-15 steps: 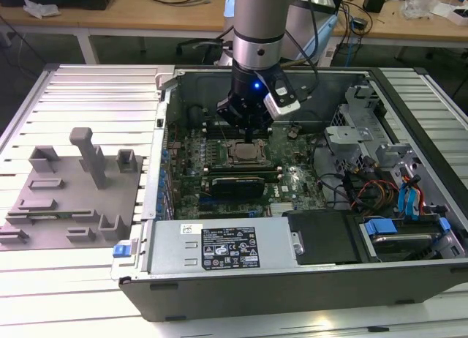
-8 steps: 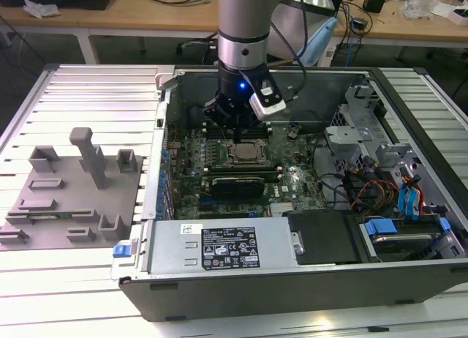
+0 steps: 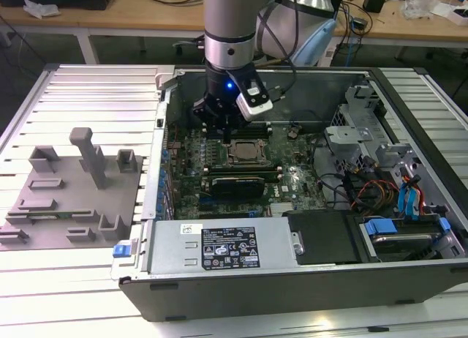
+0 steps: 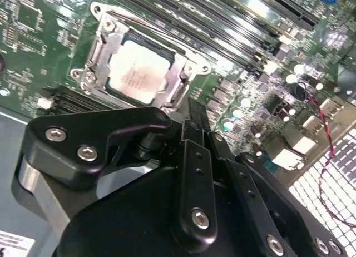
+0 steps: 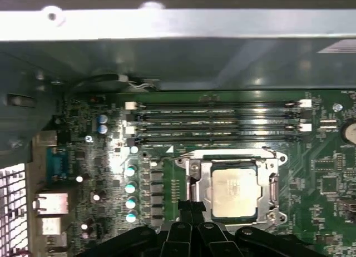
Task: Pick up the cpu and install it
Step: 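Install the first cpu locking lever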
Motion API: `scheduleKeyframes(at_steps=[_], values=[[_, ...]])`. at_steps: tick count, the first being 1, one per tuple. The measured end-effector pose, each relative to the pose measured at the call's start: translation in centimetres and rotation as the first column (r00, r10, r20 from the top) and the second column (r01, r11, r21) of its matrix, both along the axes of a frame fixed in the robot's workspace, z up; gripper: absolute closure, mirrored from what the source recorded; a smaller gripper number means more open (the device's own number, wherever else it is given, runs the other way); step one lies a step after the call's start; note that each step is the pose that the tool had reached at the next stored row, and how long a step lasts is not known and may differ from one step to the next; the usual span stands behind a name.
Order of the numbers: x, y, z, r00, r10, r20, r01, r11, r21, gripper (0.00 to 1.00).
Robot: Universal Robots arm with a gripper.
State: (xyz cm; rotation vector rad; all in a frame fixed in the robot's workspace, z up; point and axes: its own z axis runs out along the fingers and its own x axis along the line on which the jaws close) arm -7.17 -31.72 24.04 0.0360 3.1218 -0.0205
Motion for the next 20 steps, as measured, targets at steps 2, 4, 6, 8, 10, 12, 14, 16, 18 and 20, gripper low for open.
scheduleKeyframes(at_steps=[2, 4, 6, 8, 10, 12, 14, 16, 18, 20], values=[[-0.2, 0.01, 0.0, 1.0, 0.0, 0.0, 0.0, 1.0, -0.0001, 0.89], [-0.21, 0.0, 0.02, 1.0, 0.0, -0.0001, 0.0, 1.0, -0.0001, 0.89], [-0.21, 0.0, 0.13, 1.0, 0.0, 0.0, 0.0, 1.0, -0.0001, 0.89], [-0.33, 0.0, 0.16, 1.0, 0.0, 0.0, 0.0, 1.0, 0.0004, 0.89], [-0.61, 0.0, 0.16, 1.0, 0.0, 0.0001, 0.0, 1.0, 0.0011, 0.89], [-1.16, 0.0, 0.16, 1.0, 0.0, 0.0001, 0.0, 1.0, 0.0012, 0.89], [-1.55, 0.0, 0.16, 1.0, 0.0, 0.0001, 0.0, 1.0, 0.0014, 0.89], [-1.88, 0.0, 0.16, 1.0, 0.0, 0.0001, 0.0, 1.0, 0.002, 0.89], [-2.04, 0.0, 0.16, 1.0, 0.0, 0.0, 0.0, 1.0, 0.0082, 0.89], [-2.13, 0.0, 0.15, 1.0, 0.0, 0.0001, 0.0, 0.9994, 0.0335, 0.89]])
